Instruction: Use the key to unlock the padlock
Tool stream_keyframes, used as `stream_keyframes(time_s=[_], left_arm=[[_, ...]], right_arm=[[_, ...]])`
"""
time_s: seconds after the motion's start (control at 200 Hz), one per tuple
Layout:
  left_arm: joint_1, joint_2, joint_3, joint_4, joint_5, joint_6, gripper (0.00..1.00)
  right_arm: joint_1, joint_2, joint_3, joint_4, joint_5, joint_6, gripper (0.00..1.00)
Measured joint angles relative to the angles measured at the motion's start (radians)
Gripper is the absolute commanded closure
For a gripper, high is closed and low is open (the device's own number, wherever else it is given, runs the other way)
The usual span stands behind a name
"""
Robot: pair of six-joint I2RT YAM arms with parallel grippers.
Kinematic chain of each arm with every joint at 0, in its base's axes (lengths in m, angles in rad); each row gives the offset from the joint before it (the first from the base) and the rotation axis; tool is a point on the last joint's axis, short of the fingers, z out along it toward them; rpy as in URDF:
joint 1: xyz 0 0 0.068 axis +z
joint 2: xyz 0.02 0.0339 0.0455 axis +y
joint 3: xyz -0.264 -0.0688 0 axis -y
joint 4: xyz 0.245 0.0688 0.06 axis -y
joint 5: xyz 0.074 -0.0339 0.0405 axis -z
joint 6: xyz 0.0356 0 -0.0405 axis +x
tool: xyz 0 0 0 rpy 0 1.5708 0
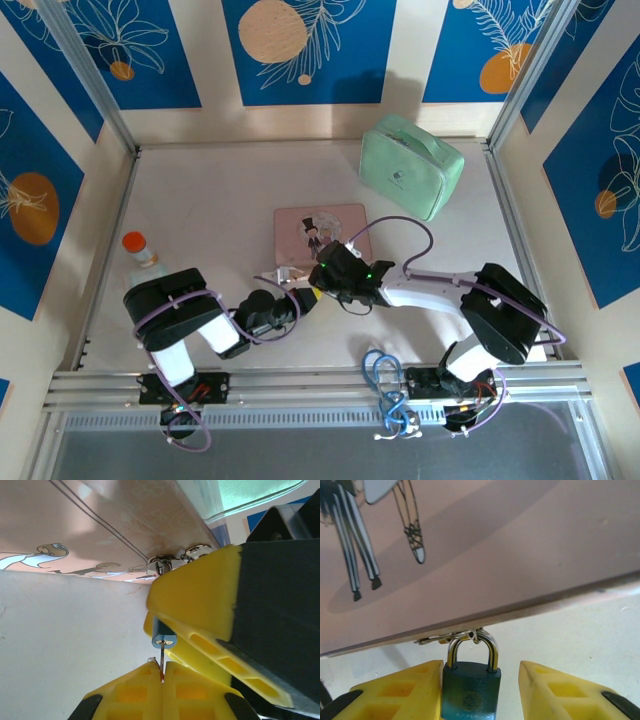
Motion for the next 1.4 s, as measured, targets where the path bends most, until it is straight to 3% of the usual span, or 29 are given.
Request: stream_keyframes(time_s=[0.33, 0.495, 0.825, 1.005, 1.401], left_arm=[[0.000, -0.011, 0.000, -0.005, 0.003, 0.000, 1.00], [0.000, -0.011, 0.002, -0.004, 0.003, 0.000, 1.00], [0.000, -0.011, 0.002, -0.004, 0.003, 0.000, 1.00], [0.000, -0.011, 0.003, -0.006, 0.004, 0.000, 1.00], [-0.003, -0.011, 0.003, -0.012, 0.008, 0.000, 1.00]], right_arm=[[-0.001, 0.011, 0.008, 0.007, -0.014, 0.008, 0.68], [0.000, 0.014, 0.040, -0.047, -0.011, 0.006, 0.52], [0.007, 0.023, 0.109, -0.176, 0.015, 0.018, 0.66], [0.007, 0.034, 0.114, -0.180, 0.012, 0.019, 0.56], [0.007, 0.045, 0.120, -0.182, 0.007, 0.047, 0.80]])
